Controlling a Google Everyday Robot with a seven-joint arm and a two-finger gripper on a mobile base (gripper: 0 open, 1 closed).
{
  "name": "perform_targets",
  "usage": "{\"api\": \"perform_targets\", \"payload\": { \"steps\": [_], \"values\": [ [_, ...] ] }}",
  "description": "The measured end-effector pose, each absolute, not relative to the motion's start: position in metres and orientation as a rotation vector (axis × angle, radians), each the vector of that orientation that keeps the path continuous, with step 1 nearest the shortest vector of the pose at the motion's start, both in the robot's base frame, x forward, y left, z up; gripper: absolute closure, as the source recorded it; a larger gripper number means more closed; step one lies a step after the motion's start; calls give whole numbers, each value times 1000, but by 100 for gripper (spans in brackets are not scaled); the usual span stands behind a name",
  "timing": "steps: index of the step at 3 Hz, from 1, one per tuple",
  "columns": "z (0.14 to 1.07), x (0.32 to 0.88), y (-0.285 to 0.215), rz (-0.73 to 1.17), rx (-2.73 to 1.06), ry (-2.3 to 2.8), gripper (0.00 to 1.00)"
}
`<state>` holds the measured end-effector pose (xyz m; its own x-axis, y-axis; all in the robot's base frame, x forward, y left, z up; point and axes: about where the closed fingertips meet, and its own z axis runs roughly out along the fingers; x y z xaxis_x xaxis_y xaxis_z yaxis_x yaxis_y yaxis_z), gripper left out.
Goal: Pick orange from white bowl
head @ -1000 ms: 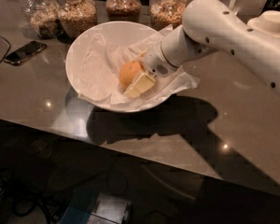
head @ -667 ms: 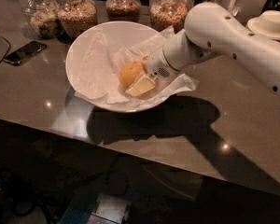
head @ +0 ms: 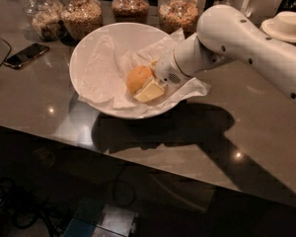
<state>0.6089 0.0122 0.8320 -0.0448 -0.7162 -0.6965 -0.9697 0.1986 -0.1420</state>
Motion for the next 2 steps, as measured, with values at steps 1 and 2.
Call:
{"api": "perform_targets", "payload": {
  "steps": [1, 2],
  "values": [
    [856, 593, 11, 496, -1568, 1722, 100],
    [912, 551, 9, 468, -1581, 1556, 100]
  ]
}}
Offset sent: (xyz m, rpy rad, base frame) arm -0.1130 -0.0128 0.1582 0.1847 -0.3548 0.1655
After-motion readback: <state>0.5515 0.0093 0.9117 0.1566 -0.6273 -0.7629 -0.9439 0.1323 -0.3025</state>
